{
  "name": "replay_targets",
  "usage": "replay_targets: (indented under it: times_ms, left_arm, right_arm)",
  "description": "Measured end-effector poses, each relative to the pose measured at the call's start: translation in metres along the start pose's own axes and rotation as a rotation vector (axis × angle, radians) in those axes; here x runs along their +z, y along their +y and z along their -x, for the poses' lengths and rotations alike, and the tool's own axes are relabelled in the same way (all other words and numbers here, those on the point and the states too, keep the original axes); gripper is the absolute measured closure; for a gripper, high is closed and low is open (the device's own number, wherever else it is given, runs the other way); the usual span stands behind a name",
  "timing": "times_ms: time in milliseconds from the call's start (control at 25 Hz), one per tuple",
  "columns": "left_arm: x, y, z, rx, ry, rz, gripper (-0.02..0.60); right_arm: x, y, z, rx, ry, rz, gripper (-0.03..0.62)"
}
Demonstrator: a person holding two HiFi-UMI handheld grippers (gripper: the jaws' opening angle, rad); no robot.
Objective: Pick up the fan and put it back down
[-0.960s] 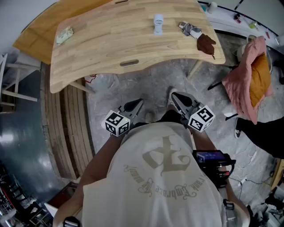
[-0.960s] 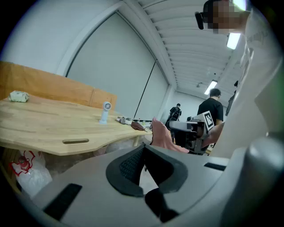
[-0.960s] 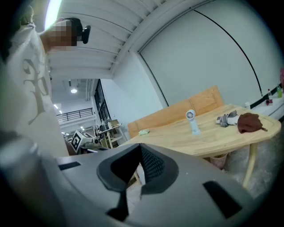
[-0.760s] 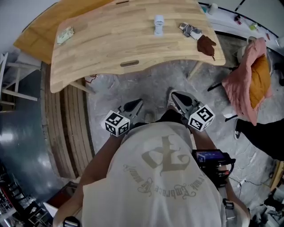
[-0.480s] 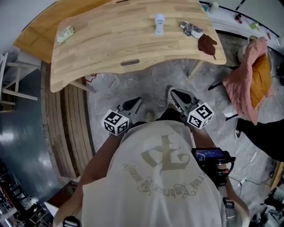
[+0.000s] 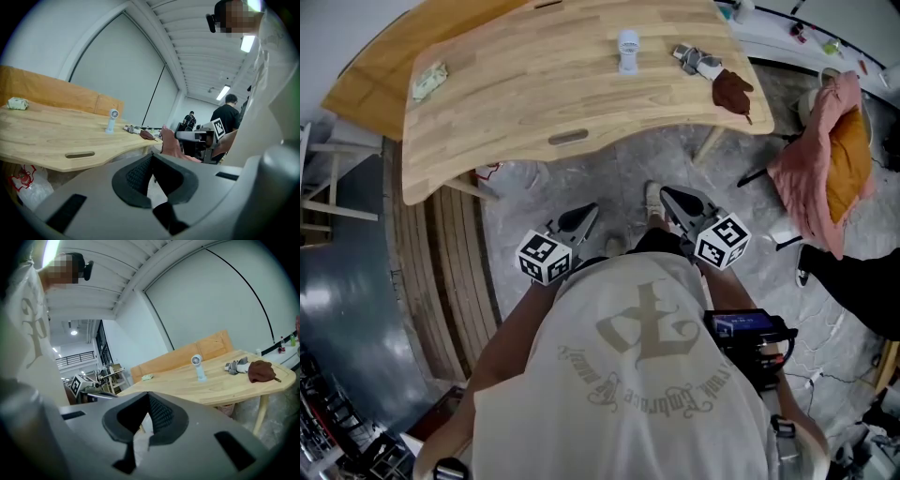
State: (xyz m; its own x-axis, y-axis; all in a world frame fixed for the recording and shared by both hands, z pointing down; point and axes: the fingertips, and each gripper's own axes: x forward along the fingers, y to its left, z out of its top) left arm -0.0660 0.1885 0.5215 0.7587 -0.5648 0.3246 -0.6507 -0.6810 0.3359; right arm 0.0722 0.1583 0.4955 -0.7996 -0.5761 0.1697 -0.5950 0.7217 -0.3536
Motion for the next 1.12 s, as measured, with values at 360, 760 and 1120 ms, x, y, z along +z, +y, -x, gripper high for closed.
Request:
replay_targets:
  times_ms: [360,760,1120]
  left_arm:
    - [0.009,0.021,-0.009,0.05,-0.009,0.022,0.572]
    - [0.031,0.045,-0.037,0.11,-0.03,0.06,0.572]
    - [0.05,0.063,-0.068,0.137,-0.018,0.08,0.572]
  right_arm:
    - [0.009,-0.021,-0.024,0.035,0.025,0.002,0.58]
    - [0.026,-0.062,-0.053,0.083,0.077,-0.006,0.579]
    - [0.042,-0.102,-0.074,0.101,0.103,-0.034,0.579]
